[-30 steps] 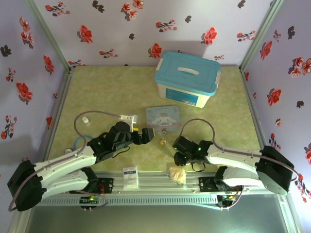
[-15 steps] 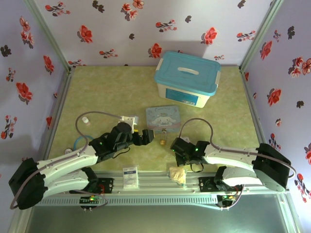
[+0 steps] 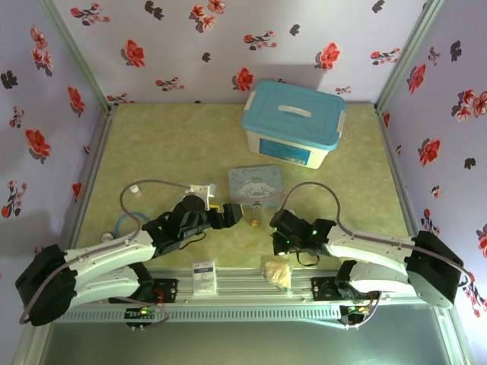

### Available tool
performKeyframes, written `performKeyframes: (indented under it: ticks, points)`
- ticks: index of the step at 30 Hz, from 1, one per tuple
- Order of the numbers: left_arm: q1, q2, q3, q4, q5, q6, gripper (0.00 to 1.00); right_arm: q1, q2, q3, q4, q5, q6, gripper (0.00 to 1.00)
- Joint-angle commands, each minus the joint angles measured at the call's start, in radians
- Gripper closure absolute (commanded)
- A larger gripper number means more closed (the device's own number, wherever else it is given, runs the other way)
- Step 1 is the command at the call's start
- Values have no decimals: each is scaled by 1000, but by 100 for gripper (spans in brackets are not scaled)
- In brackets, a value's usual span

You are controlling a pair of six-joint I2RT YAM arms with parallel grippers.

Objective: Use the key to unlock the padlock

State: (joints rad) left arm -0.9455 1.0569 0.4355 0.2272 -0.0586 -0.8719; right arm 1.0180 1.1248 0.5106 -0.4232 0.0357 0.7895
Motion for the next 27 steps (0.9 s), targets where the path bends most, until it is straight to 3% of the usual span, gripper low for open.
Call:
performKeyframes:
  ticks: [1, 7, 16, 21, 27]
  points:
    - [-10, 21, -35, 190, 43, -103, 0, -17, -40, -2, 30, -17, -22, 100]
    - [-21, 93, -91, 449, 80, -282, 6, -28, -89, 48, 39, -24, -65, 100]
    - [-33, 277, -64, 706, 211, -372, 20, -27, -130, 95, 182, -77, -101, 100]
    - [-36, 277, -44, 693, 220, -359, 26, -27, -105, 112, 211, -82, -110, 100]
    - [-38, 252, -6, 546, 224, -325, 30, -28, -81, 123, 263, -105, -116, 100]
